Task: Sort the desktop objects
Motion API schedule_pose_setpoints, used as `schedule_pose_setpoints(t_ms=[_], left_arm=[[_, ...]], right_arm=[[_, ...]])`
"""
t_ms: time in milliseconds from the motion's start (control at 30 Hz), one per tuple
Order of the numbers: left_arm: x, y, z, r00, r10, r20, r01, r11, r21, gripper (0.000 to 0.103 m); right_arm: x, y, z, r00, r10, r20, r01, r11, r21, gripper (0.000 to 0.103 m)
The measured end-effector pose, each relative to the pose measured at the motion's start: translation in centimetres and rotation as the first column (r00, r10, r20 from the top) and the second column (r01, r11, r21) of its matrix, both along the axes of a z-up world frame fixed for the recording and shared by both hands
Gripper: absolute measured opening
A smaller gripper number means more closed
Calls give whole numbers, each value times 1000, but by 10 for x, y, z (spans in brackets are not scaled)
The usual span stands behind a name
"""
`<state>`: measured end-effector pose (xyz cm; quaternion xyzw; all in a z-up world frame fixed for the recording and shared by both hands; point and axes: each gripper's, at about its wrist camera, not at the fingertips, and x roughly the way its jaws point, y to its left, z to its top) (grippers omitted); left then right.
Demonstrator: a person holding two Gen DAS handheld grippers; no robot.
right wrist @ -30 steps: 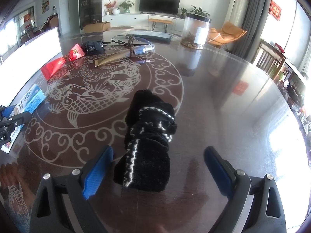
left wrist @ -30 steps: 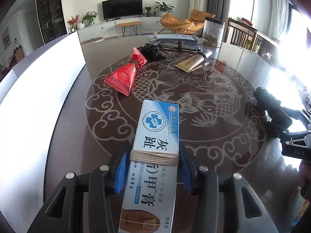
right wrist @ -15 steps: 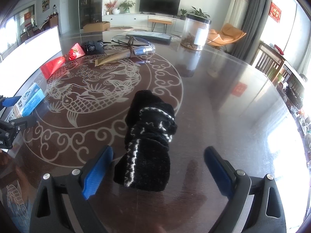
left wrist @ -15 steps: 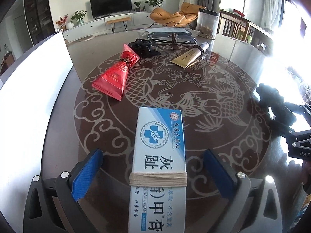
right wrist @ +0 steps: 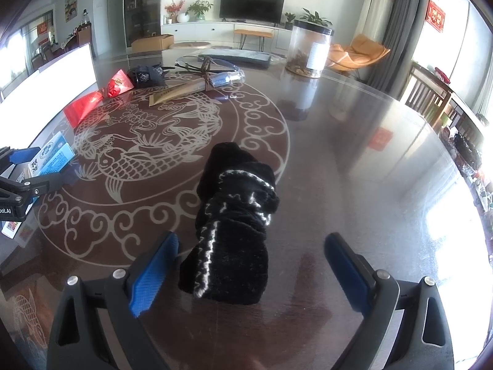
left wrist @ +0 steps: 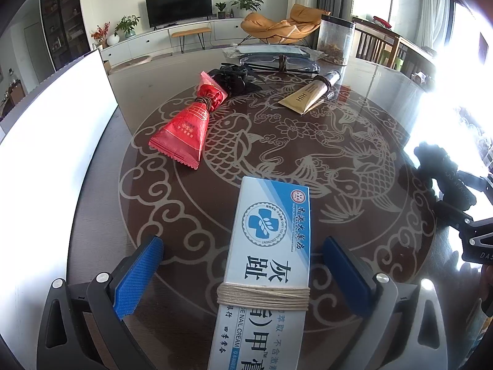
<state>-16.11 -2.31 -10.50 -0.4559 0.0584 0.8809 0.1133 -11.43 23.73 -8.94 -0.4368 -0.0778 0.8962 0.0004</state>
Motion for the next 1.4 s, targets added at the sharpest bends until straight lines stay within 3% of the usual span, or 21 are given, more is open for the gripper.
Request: schedule_pose_setpoints(t_ms=[1400], left_arm=[[-1,0,0,1000,0,-1,0,1000,0,103]], right_arm=[[-1,0,0,1000,-6,0,6,1000,11,98]])
